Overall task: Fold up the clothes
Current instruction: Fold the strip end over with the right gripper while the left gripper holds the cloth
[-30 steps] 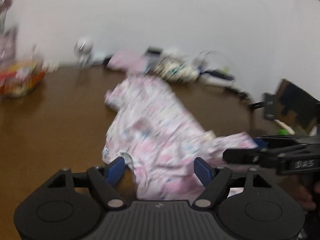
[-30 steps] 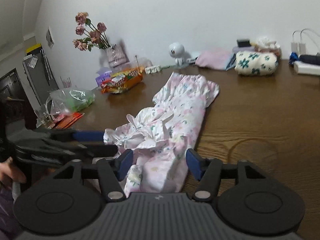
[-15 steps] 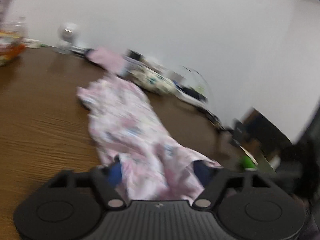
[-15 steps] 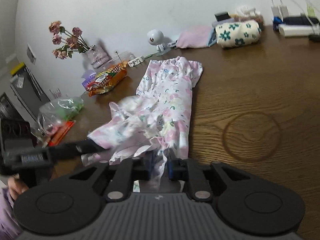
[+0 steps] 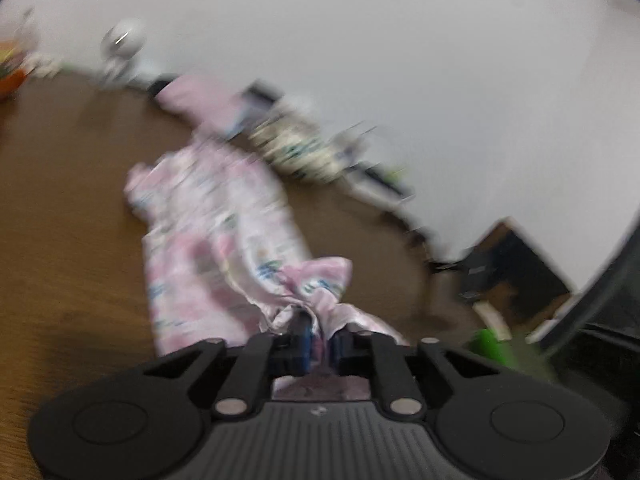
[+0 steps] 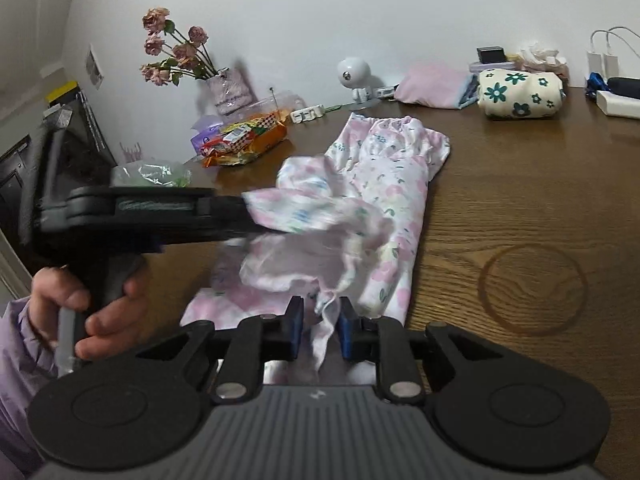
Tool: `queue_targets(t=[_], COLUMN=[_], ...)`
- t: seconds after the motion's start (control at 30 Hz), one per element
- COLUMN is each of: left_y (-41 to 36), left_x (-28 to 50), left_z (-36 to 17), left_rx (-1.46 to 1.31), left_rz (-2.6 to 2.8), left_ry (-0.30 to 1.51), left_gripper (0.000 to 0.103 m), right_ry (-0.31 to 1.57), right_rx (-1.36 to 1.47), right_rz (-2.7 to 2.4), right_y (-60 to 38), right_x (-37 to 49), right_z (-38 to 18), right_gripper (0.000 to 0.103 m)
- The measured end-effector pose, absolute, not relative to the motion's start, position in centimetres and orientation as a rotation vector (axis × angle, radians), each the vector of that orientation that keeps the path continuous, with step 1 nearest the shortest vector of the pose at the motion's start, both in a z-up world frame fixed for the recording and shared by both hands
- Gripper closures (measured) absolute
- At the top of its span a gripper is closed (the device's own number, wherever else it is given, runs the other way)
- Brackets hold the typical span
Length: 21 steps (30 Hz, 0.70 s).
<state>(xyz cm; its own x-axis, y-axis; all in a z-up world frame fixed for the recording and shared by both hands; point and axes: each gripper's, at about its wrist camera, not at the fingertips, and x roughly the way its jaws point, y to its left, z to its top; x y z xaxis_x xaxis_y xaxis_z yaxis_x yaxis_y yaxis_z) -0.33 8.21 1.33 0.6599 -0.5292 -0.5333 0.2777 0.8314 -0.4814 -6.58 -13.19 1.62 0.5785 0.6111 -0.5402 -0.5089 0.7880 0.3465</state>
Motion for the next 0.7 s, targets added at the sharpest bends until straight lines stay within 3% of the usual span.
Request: queue_targets(t=[0.07, 0.1, 0.13, 0.2, 0.33, 0.37, 0.4, 0.47, 0.7], left_y=[8.4, 8.8, 9.2, 9.7, 10.2, 10.0, 9.7, 9.0, 7.3], left_x=[0.1, -0.3, -0.8, -2.2, -5.6, -6.3, -6.8, -7.8, -8.7], left_z=[0.6, 0.8, 1.2, 2.2, 4.0, 4.1, 4.0, 3.6, 1.3], left_rx=[-0.367, -0.385, -0.386, -0.355, -0.244, -0.226, -0.216, -0.195, -0.122], left_rz=[-0.444, -0.458, -0.471, -0.469, -0.516, -0.526, -0.535, -0.551, -0.466], left_ry=[0.755, 0.748, 0.735, 0.685, 0.63, 0.622, 0.622, 0.623, 0.687], left_gripper=[0.079, 0.065, 0.039, 0.022, 0.022, 0.022, 0.022, 0.022, 0.026], right_ry=[0.688, 0.667, 0.643, 0.585, 0.514, 0.502, 0.521, 0.579, 0.673], right_rx=[0.141, 0.136, 0.131, 0.115, 0.093, 0.09, 0.092, 0.108, 0.136], right_rz=[0.649, 0.649, 0.648, 0.652, 0.667, 0.673, 0.68, 0.694, 0.619], right_y=[-13.1, -13.5, -13.9, -14.8, -15.9, -16.1, -16.0, -15.8, -15.0], right_x=[-6.7, -7.0, -7.4, -8.4, -9.8, -10.1, -10.0, -9.3, -6.4], right_z=[1.8, 2.2, 2.6, 3.8, 5.6, 5.8, 5.7, 4.8, 1.8], right_gripper=[0.077, 0.064, 0.058, 0.051, 0.051, 0.057, 0.074, 0.093, 0.089])
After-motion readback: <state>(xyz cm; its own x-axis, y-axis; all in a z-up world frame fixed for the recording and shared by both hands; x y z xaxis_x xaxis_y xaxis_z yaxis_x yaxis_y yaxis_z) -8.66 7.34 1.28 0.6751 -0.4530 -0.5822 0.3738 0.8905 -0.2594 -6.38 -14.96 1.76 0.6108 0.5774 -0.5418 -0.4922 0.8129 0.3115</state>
